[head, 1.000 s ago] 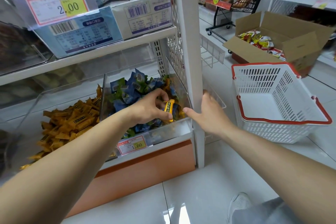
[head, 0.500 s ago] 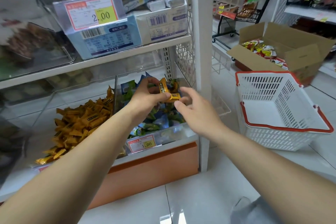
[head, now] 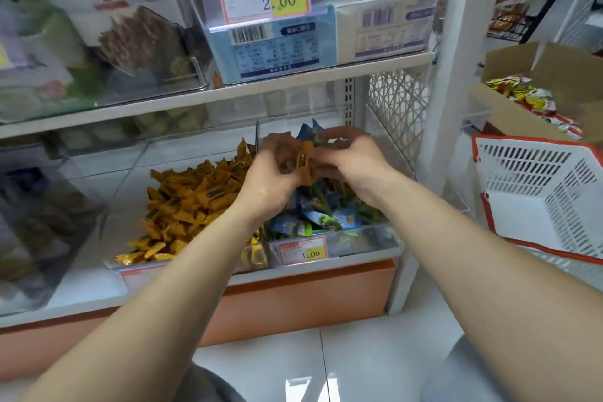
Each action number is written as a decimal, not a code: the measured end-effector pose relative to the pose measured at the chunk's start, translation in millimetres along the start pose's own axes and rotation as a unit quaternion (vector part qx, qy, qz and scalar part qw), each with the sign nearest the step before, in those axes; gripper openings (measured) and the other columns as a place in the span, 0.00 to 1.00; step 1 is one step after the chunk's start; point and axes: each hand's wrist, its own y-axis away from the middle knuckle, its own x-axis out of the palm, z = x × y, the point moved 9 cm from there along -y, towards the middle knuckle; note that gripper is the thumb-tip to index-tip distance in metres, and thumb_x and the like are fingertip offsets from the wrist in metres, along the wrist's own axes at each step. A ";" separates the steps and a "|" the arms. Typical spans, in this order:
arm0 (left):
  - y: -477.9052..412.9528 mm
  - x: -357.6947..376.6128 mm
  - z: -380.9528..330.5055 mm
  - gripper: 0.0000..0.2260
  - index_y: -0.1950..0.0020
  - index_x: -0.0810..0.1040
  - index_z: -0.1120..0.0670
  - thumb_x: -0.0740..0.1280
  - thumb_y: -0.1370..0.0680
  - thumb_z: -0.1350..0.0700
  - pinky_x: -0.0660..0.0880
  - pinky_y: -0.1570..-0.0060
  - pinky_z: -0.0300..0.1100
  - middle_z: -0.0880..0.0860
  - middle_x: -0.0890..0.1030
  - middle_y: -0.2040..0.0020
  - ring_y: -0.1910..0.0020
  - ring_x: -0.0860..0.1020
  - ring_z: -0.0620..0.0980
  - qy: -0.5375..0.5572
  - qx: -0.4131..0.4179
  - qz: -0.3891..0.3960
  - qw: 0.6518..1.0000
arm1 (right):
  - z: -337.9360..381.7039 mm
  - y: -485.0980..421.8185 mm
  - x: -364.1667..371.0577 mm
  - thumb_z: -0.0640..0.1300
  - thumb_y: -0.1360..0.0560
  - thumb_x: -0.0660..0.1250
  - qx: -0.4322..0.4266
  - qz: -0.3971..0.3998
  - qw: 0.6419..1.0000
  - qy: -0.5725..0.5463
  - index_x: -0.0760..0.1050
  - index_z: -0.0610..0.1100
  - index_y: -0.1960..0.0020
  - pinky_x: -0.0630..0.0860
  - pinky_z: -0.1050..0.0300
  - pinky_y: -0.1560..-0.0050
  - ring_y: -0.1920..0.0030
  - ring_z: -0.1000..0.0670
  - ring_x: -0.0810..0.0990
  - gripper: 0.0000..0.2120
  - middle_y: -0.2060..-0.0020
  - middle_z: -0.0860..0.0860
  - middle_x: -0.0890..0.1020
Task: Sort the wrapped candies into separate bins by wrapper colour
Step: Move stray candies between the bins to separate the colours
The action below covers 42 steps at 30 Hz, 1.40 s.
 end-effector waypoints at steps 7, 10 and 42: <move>2.9 -2.6 -9.7 0.21 0.40 0.71 0.57 0.76 0.28 0.64 0.79 0.54 0.44 0.58 0.83 0.48 0.49 0.83 0.53 0.033 0.015 -0.014 0.999 | -0.7 -3.3 15.2 0.34 0.23 0.66 0.017 0.071 0.993 -0.091 0.79 0.43 0.55 0.78 0.57 0.62 0.64 0.49 0.79 0.06 0.64 0.46 0.81; 2.4 -12.6 -13.8 0.20 0.43 0.72 0.52 0.77 0.29 0.63 0.81 0.52 0.49 0.55 0.84 0.49 0.51 0.83 0.53 0.016 0.009 -0.036 0.999 | 4.4 0.9 23.7 0.35 0.22 0.63 0.033 0.105 0.981 -0.161 0.77 0.40 0.46 0.79 0.57 0.59 0.61 0.48 0.79 0.06 0.62 0.45 0.80; 31.6 -33.9 -25.7 0.20 0.30 0.73 0.47 0.68 0.21 0.48 0.74 0.41 0.42 0.46 0.80 0.38 0.39 0.77 0.45 -0.312 0.161 -0.011 0.936 | 17.8 11.8 42.7 0.48 0.24 0.72 -0.181 0.094 0.924 0.324 0.83 0.49 0.46 0.78 0.54 0.49 0.51 0.52 0.82 0.08 0.54 0.54 0.85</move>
